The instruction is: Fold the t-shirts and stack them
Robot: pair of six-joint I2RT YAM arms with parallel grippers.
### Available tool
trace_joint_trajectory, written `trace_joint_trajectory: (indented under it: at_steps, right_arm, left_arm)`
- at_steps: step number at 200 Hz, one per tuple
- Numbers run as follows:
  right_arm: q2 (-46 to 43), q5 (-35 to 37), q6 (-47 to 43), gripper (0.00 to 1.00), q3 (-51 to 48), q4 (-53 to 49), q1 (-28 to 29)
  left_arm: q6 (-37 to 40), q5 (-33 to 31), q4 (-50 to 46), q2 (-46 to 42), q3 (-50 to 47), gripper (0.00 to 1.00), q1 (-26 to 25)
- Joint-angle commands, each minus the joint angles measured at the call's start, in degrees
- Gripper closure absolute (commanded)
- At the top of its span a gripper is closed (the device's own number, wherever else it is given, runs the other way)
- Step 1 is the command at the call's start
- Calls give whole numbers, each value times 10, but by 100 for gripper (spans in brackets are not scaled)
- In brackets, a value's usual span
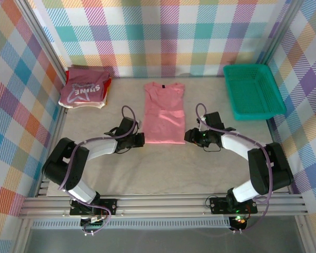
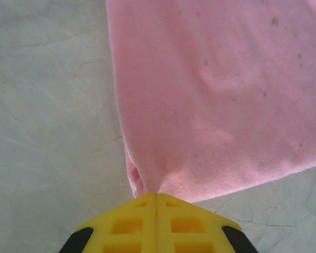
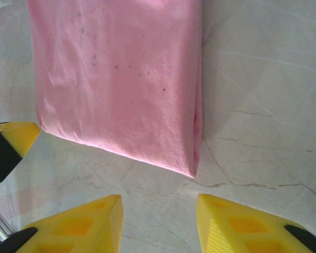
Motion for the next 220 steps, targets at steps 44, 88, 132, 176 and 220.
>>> trace_joint_trajectory:
  at_steps: [44, 88, 132, 176, 220]
  right_arm:
    - [15, 8, 10, 57, 0, 4, 11]
    - [15, 11, 6, 57, -3, 4, 12]
    - [15, 12, 4, 57, -3, 4, 12]
    - [23, 15, 9, 57, -5, 2, 15]
    - [40, 36, 6, 54, 6, -12, 14]
  left_arm:
    - [-8, -33, -28, 1, 16, 48, 1]
    - [-2, -5, -19, 51, 39, 53, -8]
    - [-8, 11, -7, 69, 47, 63, -29]
    - [-10, -2, -7, 70, 42, 82, -35]
    - [-4, -28, -21, 58, 39, 100, -36]
